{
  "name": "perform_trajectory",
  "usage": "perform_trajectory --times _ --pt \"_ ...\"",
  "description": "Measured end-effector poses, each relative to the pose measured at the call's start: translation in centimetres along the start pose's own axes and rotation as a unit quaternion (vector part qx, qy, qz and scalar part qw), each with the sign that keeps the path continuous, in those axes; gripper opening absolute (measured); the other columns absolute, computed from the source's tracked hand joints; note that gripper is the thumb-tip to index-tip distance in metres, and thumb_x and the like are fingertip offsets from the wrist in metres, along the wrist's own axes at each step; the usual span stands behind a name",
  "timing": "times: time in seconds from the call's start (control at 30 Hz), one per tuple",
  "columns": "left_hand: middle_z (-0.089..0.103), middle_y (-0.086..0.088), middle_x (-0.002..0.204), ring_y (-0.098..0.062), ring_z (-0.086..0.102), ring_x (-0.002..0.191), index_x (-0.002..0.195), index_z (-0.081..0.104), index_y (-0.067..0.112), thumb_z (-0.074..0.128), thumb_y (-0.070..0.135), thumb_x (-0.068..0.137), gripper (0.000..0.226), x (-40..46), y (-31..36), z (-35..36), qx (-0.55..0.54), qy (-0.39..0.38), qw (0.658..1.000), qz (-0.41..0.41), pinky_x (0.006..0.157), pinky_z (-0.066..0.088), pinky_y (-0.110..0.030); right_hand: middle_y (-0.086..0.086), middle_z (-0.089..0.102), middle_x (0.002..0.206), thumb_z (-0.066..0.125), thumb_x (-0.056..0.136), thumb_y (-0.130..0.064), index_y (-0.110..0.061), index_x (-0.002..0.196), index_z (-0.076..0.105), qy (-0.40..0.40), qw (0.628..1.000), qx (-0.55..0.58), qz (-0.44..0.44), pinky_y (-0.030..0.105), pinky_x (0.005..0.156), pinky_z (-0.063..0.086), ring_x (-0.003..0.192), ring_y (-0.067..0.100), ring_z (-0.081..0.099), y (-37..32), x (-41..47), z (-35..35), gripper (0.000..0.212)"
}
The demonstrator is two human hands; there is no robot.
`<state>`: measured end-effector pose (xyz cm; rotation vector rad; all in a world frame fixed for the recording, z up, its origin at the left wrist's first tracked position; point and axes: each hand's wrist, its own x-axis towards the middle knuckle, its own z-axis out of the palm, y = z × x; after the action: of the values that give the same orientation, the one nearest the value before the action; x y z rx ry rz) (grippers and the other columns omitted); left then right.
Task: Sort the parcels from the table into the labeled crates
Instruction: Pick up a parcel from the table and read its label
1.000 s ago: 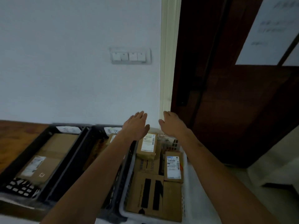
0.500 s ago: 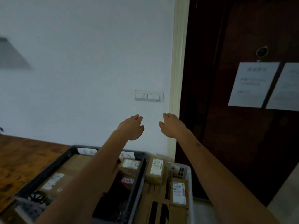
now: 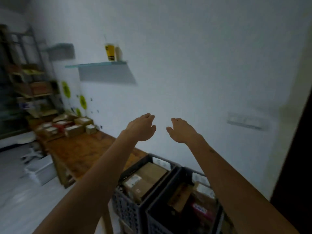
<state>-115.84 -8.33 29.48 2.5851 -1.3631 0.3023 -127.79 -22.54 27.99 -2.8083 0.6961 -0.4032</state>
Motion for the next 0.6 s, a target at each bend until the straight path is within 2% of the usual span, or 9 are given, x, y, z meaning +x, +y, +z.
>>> perform_trajectory --times 0.2,0.37,0.5,0.6 --pt "0.021 -0.002 0.166 -0.025 0.027 0.15 0.158 0.022 0.016 0.037 0.038 0.106 0.058 -2.6 -14.6 -3.5 0.042 0.005 0.992 -0.115 0.118 0.031 -0.045 0.015 0.033 0.16 0.035 0.109 -0.038 -0.006 0.155 0.027 -0.015 0.994 0.021 -0.11 0.045 0.117 0.031 0.146 0.031 0.032 -14.2 8.3 4.1 0.057" --pt "0.031 -0.009 0.16 -0.028 0.035 0.144 0.154 0.033 0.012 0.04 0.032 0.106 0.052 -3.3 -27.1 -5.1 0.068 -0.003 0.977 -0.203 0.112 0.036 -0.042 0.014 0.035 0.158 0.036 0.108 -0.036 -0.007 0.154 0.03 -0.022 0.98 0.043 -0.192 0.044 0.116 0.031 0.145 0.031 0.033 -25.9 17.0 9.8 0.055" --pt "0.031 -0.001 0.161 -0.027 0.044 0.138 0.153 0.033 0.026 0.047 0.036 0.101 0.055 -2.7 -36.1 -6.0 0.095 -0.001 0.962 -0.257 0.106 0.046 -0.046 0.013 0.04 0.154 0.039 0.107 -0.033 -0.01 0.151 0.036 -0.049 0.969 0.081 -0.228 0.045 0.113 0.036 0.141 0.031 0.038 -34.1 23.8 13.5 0.05" --pt "0.038 -0.005 0.156 -0.027 0.042 0.138 0.144 0.046 0.022 0.05 0.03 0.099 0.045 -2.2 -42.8 -7.2 0.067 0.012 0.953 -0.296 0.109 0.044 -0.047 0.011 0.048 0.144 0.045 0.104 -0.032 -0.012 0.144 0.045 -0.044 0.958 0.107 -0.264 0.043 0.106 0.041 0.133 0.032 0.047 -40.0 28.2 14.4 0.045"
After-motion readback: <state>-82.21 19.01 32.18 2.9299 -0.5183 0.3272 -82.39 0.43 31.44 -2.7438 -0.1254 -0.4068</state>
